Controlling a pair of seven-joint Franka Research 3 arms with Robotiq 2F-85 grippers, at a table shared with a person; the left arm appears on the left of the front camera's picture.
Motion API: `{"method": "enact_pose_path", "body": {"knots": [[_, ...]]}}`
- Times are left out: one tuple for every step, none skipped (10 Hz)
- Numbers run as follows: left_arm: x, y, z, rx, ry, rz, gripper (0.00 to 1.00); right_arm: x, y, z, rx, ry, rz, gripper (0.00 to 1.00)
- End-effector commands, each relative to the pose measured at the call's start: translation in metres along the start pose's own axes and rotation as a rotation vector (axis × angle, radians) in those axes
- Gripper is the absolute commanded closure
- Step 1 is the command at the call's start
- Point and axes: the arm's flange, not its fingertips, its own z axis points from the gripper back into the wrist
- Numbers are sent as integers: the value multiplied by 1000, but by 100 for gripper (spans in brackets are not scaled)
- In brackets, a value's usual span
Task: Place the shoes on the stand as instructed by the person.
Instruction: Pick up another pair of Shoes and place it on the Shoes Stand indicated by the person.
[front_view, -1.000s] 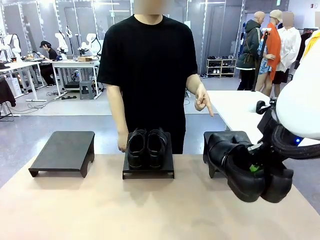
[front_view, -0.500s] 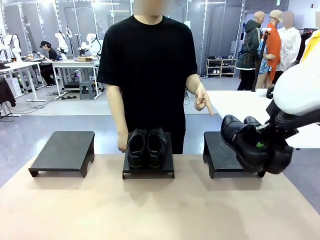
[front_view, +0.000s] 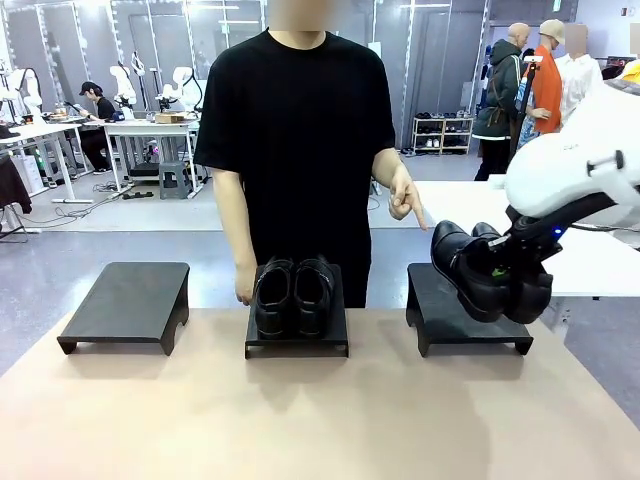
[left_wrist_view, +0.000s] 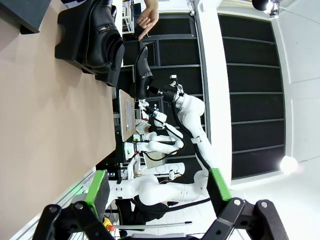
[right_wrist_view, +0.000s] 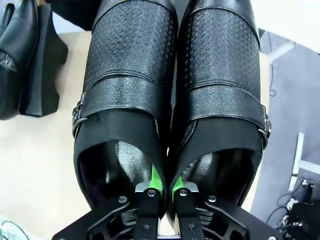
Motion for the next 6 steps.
{"method": "enact_pose_path", "body": {"knots": [[-5, -1, 0, -7, 10, -10, 0, 24, 2, -4, -31, -43, 25, 93], [-5, -1, 0, -7, 10, -10, 0, 31, 2, -14, -42, -55, 25, 93], [-5, -1, 0, -7, 10, -10, 0, 36, 2, -25, -48, -55, 16, 93], [-5, -1, 0, -7, 10, -10, 0, 39, 1, -34, -51, -55, 6, 93], [-5, -1, 0, -7, 10, -10, 0, 43, 0, -43, -60, -50, -10, 93], [-5, -1, 0, -7, 10, -10, 0, 46, -1, -50, -54, -39, -20, 93]]}}
